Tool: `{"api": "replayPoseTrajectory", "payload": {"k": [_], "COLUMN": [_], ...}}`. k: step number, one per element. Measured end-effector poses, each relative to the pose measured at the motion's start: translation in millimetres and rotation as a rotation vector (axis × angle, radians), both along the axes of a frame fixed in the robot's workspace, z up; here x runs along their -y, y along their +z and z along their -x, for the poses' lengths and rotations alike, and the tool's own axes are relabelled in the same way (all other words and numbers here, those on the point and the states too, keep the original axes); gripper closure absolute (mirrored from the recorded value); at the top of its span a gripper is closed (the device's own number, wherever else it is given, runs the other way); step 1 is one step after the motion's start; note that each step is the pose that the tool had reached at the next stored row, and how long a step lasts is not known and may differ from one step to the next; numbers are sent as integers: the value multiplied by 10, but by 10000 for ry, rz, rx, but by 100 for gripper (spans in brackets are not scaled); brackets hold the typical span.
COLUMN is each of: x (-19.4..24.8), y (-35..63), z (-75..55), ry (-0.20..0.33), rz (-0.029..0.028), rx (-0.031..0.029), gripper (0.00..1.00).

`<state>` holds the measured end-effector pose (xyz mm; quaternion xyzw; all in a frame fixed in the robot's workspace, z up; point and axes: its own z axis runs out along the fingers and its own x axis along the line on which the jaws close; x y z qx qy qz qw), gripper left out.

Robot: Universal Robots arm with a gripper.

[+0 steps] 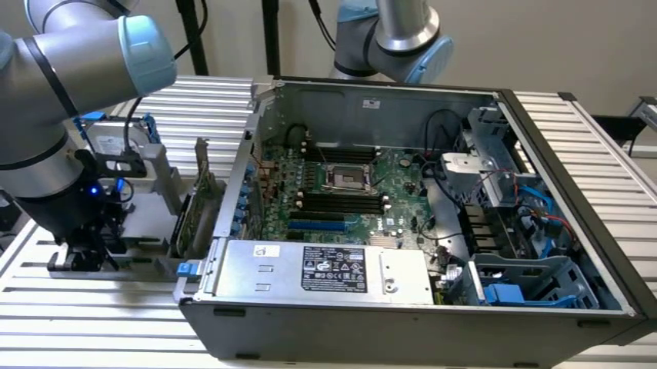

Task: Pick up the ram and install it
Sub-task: 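Pick up the ram and move it above insertion slot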

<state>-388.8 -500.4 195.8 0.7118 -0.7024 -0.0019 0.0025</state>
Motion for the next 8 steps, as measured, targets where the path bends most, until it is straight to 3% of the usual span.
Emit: {"api": "replayPoseTrajectory", "payload": {"k": [8], "x": [0], "y": [2], "z": [8], "ry": [0], "rz": [-4], "rx": [-58], "gripper": [64]}}
